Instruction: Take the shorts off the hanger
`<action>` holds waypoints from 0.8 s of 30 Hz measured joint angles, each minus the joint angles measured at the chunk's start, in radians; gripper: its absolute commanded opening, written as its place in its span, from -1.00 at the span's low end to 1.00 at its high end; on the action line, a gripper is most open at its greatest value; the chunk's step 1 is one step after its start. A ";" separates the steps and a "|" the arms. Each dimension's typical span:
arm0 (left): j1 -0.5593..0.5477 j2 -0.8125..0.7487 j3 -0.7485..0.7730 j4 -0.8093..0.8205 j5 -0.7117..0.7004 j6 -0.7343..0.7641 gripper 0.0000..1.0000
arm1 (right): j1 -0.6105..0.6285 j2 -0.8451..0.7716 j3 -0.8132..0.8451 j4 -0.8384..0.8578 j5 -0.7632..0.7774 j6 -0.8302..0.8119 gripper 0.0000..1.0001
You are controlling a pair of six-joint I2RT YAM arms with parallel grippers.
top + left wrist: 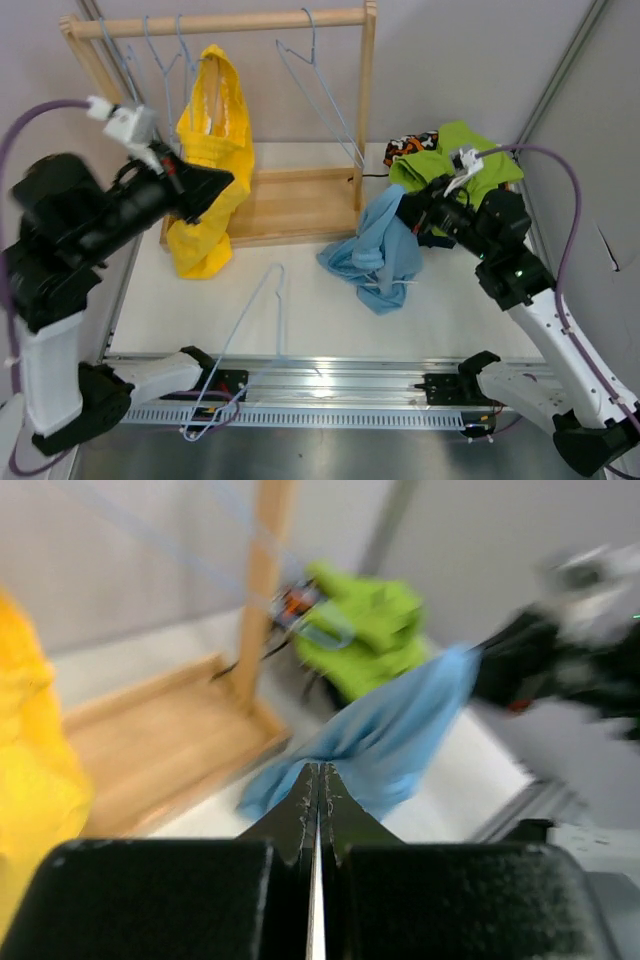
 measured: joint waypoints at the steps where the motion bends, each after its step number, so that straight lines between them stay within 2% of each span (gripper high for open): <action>1: -0.030 0.039 0.006 -0.026 -0.069 0.001 -1.00 | 0.003 0.016 0.053 -0.032 0.029 -0.023 -1.00; 3: -0.082 0.101 -0.019 -0.089 -0.204 0.001 -1.00 | 0.003 0.073 0.203 -0.107 0.106 -0.078 -1.00; 7: -0.119 0.142 -0.172 -0.146 -0.319 -0.002 -1.00 | -0.031 0.240 0.547 -0.207 0.250 -0.174 -1.00; 11: -0.124 0.102 -0.208 -0.172 -0.356 -0.004 -0.96 | -0.199 0.440 0.881 -0.229 0.304 -0.182 -1.00; 15: -0.124 -0.026 -0.282 -0.136 -0.356 -0.006 -0.91 | -0.385 0.645 1.181 -0.234 0.318 -0.137 -1.00; 17: -0.124 -0.085 -0.333 -0.116 -0.355 -0.009 -0.90 | -0.436 0.745 1.314 -0.232 0.321 -0.117 -1.00; 19: -0.124 -0.137 -0.385 -0.093 -0.354 -0.010 -0.88 | -0.476 0.833 1.410 -0.214 0.322 -0.098 -1.00; 22: -0.124 -0.157 -0.436 -0.070 -0.349 -0.010 -0.73 | -0.521 0.907 1.432 -0.169 0.329 -0.082 -1.00; 24: -0.124 -0.152 -0.470 -0.044 -0.333 -0.006 -0.40 | -0.543 0.937 1.409 -0.129 0.344 -0.080 -1.00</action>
